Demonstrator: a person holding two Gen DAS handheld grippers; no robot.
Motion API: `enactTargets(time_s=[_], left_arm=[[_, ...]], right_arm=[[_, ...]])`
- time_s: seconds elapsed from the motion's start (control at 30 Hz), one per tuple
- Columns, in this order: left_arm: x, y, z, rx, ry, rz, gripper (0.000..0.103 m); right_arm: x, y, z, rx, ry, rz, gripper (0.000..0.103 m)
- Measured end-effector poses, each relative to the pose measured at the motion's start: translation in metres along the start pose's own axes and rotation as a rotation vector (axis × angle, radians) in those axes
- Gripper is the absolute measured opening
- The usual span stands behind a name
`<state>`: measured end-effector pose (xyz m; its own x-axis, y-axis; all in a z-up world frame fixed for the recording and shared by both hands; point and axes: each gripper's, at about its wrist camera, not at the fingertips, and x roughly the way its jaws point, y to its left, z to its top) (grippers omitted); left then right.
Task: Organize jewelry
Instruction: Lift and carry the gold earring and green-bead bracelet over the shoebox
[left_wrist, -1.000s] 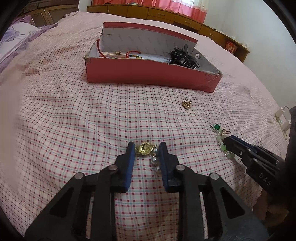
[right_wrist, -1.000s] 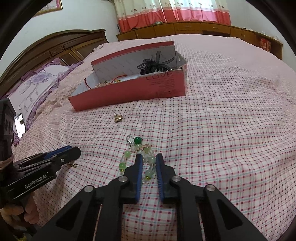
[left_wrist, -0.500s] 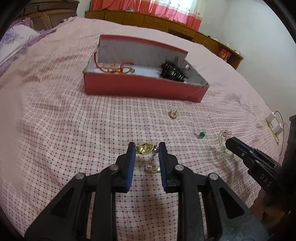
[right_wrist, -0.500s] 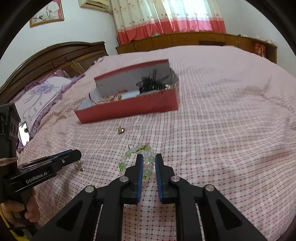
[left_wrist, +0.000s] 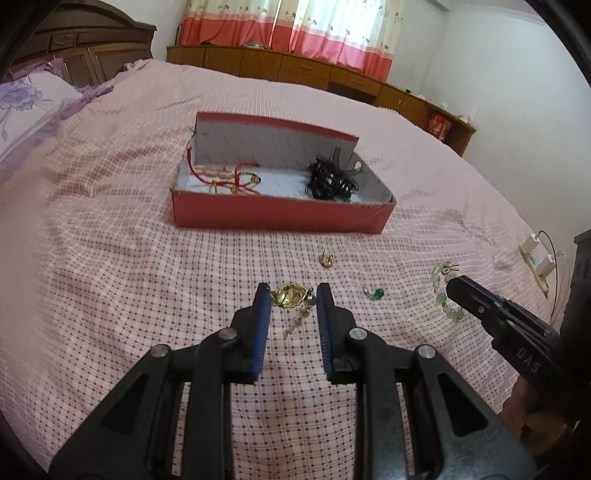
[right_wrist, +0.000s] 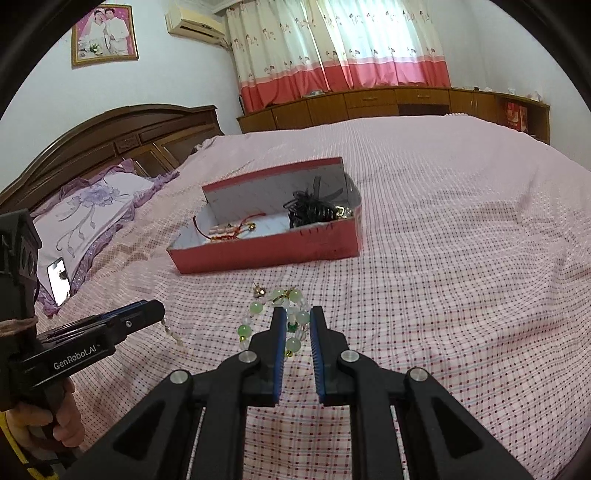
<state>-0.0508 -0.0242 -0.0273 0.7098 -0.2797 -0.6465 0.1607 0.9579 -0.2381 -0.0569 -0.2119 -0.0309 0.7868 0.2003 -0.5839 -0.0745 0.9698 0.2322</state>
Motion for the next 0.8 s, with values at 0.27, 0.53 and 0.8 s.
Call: enactTargets(time_s=[0.27,0.53,0.8], left_arm=[[-0.013,-0.003,0.013,0.014,-0.053,0.011,0.016],[-0.020,-0.005,0.030,0.037,-0.110,0.023,0.016],[-0.021,0.000,0.050,0.039,-0.160,0.031,0.016]], right_arm=[[-0.010,0.007,0.013,-0.011,-0.042,0.012,0.015],[-0.014,0.016,0.029,-0.033,-0.077,0.029,0.015],[-0.011,0.028,0.046,-0.054,-0.111,0.040,0.015]])
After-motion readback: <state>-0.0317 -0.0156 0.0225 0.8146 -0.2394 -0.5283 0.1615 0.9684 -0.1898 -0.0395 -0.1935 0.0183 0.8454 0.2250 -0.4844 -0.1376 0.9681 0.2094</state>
